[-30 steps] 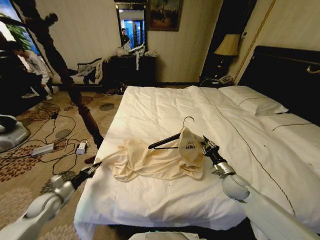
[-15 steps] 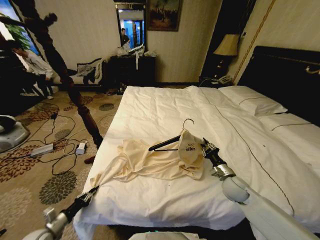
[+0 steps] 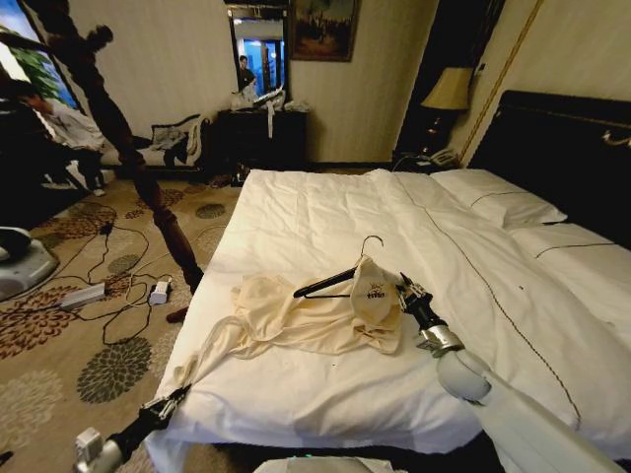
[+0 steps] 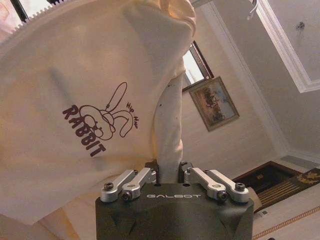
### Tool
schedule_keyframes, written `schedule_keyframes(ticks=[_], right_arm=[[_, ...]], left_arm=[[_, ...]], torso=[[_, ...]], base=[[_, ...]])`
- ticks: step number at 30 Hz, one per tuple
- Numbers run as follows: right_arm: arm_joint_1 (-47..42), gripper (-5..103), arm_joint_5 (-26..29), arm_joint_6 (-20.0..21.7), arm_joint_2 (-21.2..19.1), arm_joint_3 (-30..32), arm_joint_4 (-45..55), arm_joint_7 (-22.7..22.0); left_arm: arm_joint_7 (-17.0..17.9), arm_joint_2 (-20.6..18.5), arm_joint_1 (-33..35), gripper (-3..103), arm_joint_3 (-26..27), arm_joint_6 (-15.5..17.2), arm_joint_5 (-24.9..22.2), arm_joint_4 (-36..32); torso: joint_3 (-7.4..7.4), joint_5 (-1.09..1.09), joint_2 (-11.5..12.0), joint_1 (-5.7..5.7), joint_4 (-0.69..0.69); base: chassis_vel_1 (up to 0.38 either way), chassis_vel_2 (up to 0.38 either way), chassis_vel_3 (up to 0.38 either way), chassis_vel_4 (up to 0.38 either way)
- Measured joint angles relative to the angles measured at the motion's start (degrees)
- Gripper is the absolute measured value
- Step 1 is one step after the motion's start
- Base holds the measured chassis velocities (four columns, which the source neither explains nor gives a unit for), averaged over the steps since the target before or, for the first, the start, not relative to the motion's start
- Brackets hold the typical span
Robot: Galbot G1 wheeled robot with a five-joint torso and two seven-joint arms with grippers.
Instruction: Pick up the clothes from the bed and hang them on the clothes hanger.
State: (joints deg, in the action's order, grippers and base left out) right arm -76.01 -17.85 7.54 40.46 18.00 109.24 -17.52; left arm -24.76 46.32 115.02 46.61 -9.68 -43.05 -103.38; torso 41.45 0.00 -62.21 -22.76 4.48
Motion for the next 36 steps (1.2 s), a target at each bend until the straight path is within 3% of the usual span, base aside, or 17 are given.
schedule_keyframes(ticks=[1,3,7,9,12,13,15,16,17,19,20,22,27,29,32,36], right_arm=[[0.03,18,-0.04,-0.03,0.15,0.00,-0.09,0.00],[0.15,18,-0.06,-0.07,0.28,-0.04,-0.13,0.00],[0.36,18,-0.21,-0.22,0.79,-0.16,-0.40,0.00],[0.37,18,-0.26,-0.29,0.90,-0.19,-0.43,0.00],[0.49,18,-0.28,-0.39,0.99,-0.25,-0.46,0.00],[0.49,18,-0.28,-0.39,0.99,-0.25,-0.46,0.00],[0.60,18,-0.27,-0.40,0.89,-0.31,-0.48,0.01],[0.64,18,-0.25,-0.40,0.82,-0.31,-0.48,0.01],[0.65,18,-0.22,-0.36,0.75,-0.32,-0.48,0.01],[0.65,18,-0.22,-0.36,0.75,-0.33,-0.48,0.02],[0.68,18,-0.17,-0.19,0.67,-0.41,-0.46,0.02],[0.75,18,-0.06,0.02,0.50,-0.51,-0.19,0.02],[0.71,18,0.07,0.18,0.28,-0.49,-0.06,0.02],[0.93,18,0.10,0.18,0.46,-0.63,-0.40,0.02],[1.26,18,0.22,0.25,1.10,-0.94,-0.58,0.02],[1.14,18,1.15,0.98,1.29,-1.05,-0.44,-0.07]], left_arm=[[0.08,-0.18,0.39,22,0.65,0.13,0.15,-1.02],[0.13,-0.46,0.91,22,1.46,0.14,0.29,-1.83],[-0.57,-2.11,3.55,43,5.13,-0.35,0.74,-4.07],[-0.65,-2.31,4.12,43,5.90,-0.51,0.77,-4.69],[0.07,-2.18,4.51,59,6.47,-0.65,1.50,-8.32],[0.07,-2.18,4.51,59,6.47,-0.65,1.50,-8.32],[2.16,-1.59,2.12,70,3.58,-0.59,3.38,-11.10],[3.42,-1.42,0.37,70,1.40,-0.25,4.50,-12.17],[5.84,-1.40,-2.48,76,-2.69,0.74,6.18,-13.57],[6.41,-1.41,-3.18,81,-3.71,1.04,6.56,-13.82],[9.93,-1.51,-7.93,86,-9.60,2.97,8.47,-14.49],[13.50,-1.81,-15.06,97,-16.71,4.68,10.54,-14.28],[17.81,-1.95,-23.40,99,-23.61,5.37,12.06,-12.54],[20.04,-1.59,-27.96,98,-28.71,5.67,12.79,-10.69],[21.29,-1.03,-32.49,97,-35.88,5.79,15.10,-8.06],[22.02,-0.41,-34.75,91,-40.23,5.51,17.50,-6.28]], torso=[[0.00,0.01,0.00,0.00,0.00],[0.00,0.00,0.00,0.00,-0.01],[0.00,0.00,0.00,0.00,-0.01],[0.00,0.00,0.00,0.00,-0.02],[0.00,-0.01,0.00,0.00,-0.03],[0.00,-0.01,0.00,0.00,-0.03],[0.00,0.00,0.00,0.00,-0.03],[0.00,0.00,0.00,0.00,-0.03],[0.00,-0.01,0.00,0.00,-0.01],[0.00,-0.01,0.00,0.00,-0.01],[0.00,0.00,0.00,0.00,-0.01],[0.00,0.01,0.00,0.00,-0.02],[0.00,0.00,0.00,-0.01,0.02],[0.00,-0.01,0.00,-0.01,-0.03],[0.00,0.00,0.00,-0.01,-0.02],[0.00,-0.01,0.00,-0.01,-0.02]], base=[[0.000,0.000,0.000,0.000],[0.000,0.000,0.000,0.000],[0.000,0.000,0.000,0.000],[0.000,0.000,0.000,0.000],[0.000,0.000,0.000,0.000],[0.000,0.000,0.000,0.000],[0.000,0.000,0.000,0.000],[0.000,0.000,0.000,0.000],[0.000,0.000,0.000,0.000],[0.000,0.000,0.000,0.000],[0.000,0.000,0.000,0.000],[0.000,0.000,0.000,0.000],[0.000,0.000,0.000,0.000],[0.000,0.000,0.000,0.000],[0.000,0.000,0.000,0.000],[0.000,0.000,0.000,0.000]])
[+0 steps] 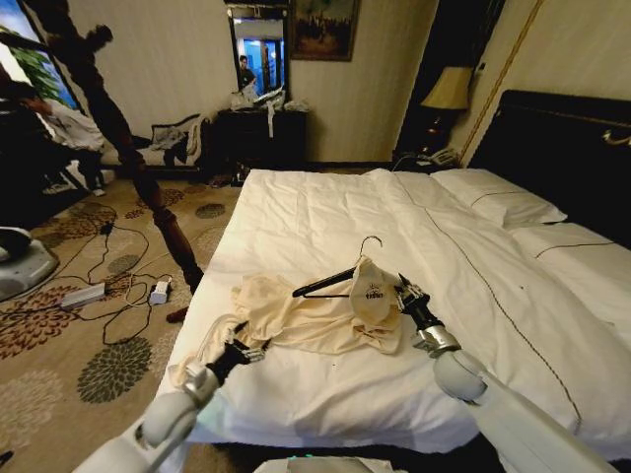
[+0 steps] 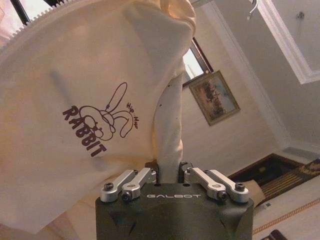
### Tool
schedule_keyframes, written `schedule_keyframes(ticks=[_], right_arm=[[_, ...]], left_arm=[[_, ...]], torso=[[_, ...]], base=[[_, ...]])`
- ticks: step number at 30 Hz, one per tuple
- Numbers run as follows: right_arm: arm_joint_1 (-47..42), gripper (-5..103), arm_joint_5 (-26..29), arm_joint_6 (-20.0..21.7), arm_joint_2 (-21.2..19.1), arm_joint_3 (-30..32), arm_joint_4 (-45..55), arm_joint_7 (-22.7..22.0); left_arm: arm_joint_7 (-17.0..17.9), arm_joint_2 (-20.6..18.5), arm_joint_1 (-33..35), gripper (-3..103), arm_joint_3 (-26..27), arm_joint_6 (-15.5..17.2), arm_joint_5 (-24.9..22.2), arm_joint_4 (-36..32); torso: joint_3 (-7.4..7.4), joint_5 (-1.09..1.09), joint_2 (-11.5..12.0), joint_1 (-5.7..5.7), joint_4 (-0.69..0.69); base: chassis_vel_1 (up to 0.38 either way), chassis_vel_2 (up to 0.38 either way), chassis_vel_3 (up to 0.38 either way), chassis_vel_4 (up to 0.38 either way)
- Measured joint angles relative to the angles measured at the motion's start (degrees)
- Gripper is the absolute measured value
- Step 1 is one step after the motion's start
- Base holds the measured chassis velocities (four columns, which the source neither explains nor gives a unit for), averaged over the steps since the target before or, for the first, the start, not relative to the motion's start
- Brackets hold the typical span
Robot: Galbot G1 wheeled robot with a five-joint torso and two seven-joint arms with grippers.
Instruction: Pick up the clothes from the bed and hang them on the clothes hanger.
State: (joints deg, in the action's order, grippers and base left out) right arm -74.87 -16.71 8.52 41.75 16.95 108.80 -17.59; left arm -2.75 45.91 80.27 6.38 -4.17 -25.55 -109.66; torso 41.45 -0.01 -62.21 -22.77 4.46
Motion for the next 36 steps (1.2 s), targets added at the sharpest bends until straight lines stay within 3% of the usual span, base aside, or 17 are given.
schedule_keyframes(ticks=[4,8,25,30,36], right_arm=[[-0.36,18,-0.12,-0.16,-0.01,0.22,-0.15,-0.18],[-0.51,18,-0.27,-0.55,0.02,0.34,-0.43,-0.34],[-0.50,18,-0.53,-0.76,-0.03,-0.19,-0.61,-0.36],[-0.49,18,-0.61,-0.76,0.63,-0.23,-0.61,-0.37],[-0.40,18,-0.64,-0.76,0.55,-0.24,-0.55,-0.43]], left_arm=[[1.05,1.34,-1.17,82,-1.98,-0.39,2.83,1.97],[1.40,3.04,-2.67,80,-1.58,-1.34,6.10,3.57],[2.03,7.22,-5.96,73,-3.14,-1.09,6.90,8.32],[1.91,8.01,-7.20,65,-3.02,-1.10,6.60,9.50],[1.88,8.84,-7.80,44,-3.07,-1.06,6.43,10.53]], torso=[[0.00,0.01,0.00,0.00,-0.01],[0.00,0.00,0.00,0.00,0.00],[-0.01,0.01,0.00,0.01,0.00],[-0.01,0.00,-0.01,0.01,0.00],[-0.01,0.01,-0.01,0.01,0.00]], base=[[0.000,0.000,0.000,0.000],[0.000,0.000,0.000,0.000],[0.000,0.000,0.000,0.000],[0.000,0.000,0.000,0.000],[0.000,0.000,0.000,0.000]])
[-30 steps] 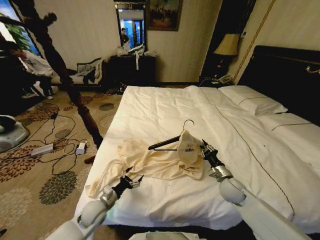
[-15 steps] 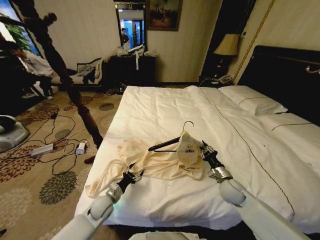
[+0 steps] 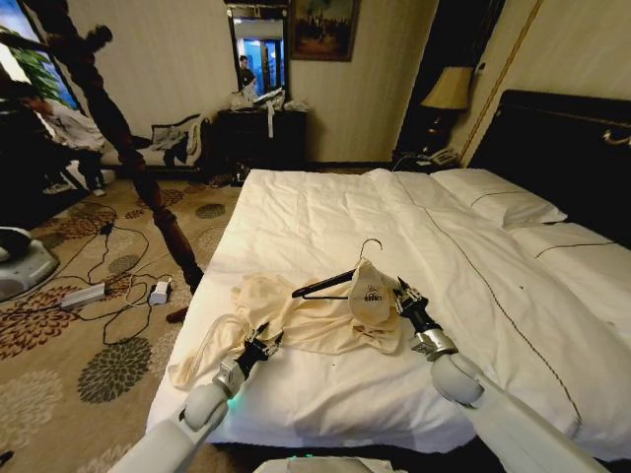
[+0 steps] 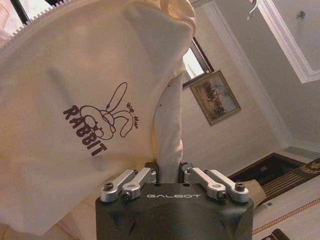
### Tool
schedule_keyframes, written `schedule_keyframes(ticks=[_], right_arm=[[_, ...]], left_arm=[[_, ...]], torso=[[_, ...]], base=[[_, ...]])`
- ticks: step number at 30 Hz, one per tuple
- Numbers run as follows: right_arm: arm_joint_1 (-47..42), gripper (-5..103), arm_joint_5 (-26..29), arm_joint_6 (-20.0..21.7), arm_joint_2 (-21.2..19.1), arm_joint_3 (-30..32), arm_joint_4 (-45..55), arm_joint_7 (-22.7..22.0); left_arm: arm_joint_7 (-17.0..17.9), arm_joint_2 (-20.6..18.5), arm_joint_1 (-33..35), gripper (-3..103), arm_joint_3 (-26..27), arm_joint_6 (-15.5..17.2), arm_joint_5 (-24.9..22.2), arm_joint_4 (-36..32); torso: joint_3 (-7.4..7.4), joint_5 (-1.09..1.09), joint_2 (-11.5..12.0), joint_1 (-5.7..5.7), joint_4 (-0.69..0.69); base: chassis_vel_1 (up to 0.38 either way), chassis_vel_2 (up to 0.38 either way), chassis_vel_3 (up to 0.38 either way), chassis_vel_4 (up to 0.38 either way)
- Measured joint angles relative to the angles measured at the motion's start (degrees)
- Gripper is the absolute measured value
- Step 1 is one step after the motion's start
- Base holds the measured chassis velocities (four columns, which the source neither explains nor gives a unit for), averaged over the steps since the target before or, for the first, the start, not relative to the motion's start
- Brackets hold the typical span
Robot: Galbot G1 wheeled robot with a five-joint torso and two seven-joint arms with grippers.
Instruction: Pick up the clothes from the bed and hang them on the clothes hanger.
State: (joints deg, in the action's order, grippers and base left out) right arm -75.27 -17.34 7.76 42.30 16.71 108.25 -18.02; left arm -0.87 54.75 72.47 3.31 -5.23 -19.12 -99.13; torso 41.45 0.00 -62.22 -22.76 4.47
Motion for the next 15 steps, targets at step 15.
schedule_keyframes(ticks=[15], right_arm=[[-0.07,18,-0.34,-0.02,0.00,-0.03,0.06,-0.04]], left_arm=[[0.13,-0.12,1.58,7,0.75,0.17,-0.57,-1.26]], torso=[[0.00,0.00,0.00,0.00,0.00]], base=[[0.000,0.000,0.000,0.000]])
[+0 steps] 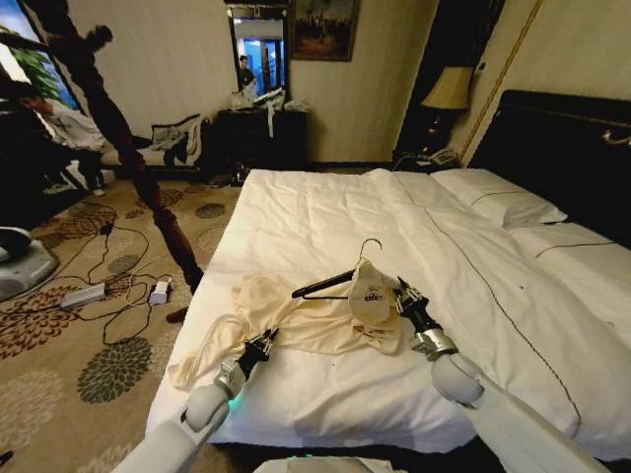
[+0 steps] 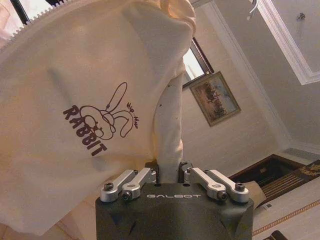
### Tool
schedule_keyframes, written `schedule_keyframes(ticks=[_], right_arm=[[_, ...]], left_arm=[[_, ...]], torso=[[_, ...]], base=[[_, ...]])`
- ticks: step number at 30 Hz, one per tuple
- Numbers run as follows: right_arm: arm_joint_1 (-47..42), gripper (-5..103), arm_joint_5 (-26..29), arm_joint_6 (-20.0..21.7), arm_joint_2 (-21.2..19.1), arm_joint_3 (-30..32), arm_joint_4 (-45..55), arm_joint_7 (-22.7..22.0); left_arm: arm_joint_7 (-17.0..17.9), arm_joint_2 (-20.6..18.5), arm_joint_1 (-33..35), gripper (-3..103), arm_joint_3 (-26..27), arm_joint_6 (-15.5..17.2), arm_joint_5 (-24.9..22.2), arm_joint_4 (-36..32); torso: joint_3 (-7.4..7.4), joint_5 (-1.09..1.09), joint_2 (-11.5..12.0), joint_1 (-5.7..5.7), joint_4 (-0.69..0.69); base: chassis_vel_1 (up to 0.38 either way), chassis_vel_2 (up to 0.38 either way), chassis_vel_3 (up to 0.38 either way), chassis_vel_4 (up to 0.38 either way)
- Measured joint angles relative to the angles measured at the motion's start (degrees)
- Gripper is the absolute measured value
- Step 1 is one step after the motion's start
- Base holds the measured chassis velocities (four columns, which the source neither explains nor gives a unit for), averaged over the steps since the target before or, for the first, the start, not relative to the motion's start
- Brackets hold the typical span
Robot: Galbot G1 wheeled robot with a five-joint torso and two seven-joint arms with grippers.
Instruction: Pick up the clothes from the bed and hang them on the clothes hanger.
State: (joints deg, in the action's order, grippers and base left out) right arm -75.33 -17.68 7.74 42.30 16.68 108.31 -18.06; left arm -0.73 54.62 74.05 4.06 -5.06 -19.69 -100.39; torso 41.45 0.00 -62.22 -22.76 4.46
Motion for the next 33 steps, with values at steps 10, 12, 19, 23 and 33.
schedule_keyframes(ticks=[10,12,19,23,33], right_arm=[[0.18,18,0.00,-0.17,0.16,-0.01,-0.34,0.00],[0.19,18,0.02,-0.23,0.10,0.00,-0.44,0.00],[0.42,18,0.05,-0.12,0.08,0.02,-0.45,0.30],[2.00,18,1.17,0.39,-0.74,0.23,-0.67,0.50],[8.72,18,9.56,3.07,-5.29,0.81,-0.04,0.70]], left_arm=[[0.46,-3.97,1.75,10,4.42,0.83,-4.98,-6.12],[1.03,-4.73,1.23,11,5.00,1.48,-6.15,-7.12],[5.34,-9.06,-5.43,8,5.38,7.59,-17.48,-13.77],[8.81,-12.15,-10.59,2,4.68,10.75,-25.77,-16.94],[13.89,-18.59,-28.81,1,4.98,14.28,-44.32,-16.67]], torso=[[0.00,0.00,0.00,0.00,-0.01],[0.00,0.00,0.00,0.00,-0.01],[0.00,-0.01,0.00,0.00,0.02],[0.01,0.00,0.00,0.00,-0.02],[0.01,0.00,0.01,-0.01,0.00]], base=[[0.000,0.000,0.000,0.000],[0.000,0.000,0.000,0.000],[0.000,0.000,0.000,0.000],[0.000,0.000,0.000,0.000],[0.000,0.000,0.000,0.000]])
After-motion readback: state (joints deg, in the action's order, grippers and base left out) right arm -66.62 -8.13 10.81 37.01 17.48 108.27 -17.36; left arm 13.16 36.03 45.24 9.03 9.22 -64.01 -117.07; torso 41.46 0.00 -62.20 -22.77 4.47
